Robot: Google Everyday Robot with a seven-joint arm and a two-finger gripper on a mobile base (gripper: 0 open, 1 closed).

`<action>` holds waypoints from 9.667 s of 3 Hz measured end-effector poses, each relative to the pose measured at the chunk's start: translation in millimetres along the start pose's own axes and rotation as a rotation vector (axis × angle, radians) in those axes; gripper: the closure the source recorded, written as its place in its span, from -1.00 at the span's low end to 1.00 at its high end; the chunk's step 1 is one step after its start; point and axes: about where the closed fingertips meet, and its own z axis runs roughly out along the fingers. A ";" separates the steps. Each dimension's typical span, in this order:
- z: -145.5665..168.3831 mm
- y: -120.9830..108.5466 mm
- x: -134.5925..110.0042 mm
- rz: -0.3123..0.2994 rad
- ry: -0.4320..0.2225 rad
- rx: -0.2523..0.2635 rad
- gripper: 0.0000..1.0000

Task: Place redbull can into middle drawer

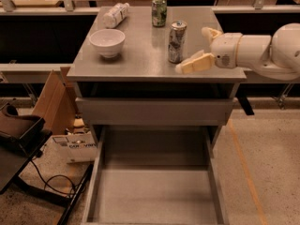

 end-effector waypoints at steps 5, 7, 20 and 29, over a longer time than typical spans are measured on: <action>94.9 -64.7 9.4 0.115 -0.151 -0.018 -0.18; 102.1 -60.6 7.9 0.115 -0.153 -0.030 0.91; 136.0 221.4 292.2 0.228 -0.155 -0.393 1.00; 230.1 275.8 417.1 0.130 -0.208 -0.426 -1.00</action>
Offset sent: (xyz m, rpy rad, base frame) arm 0.0907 0.0263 -0.0336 0.2722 0.0734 -0.0347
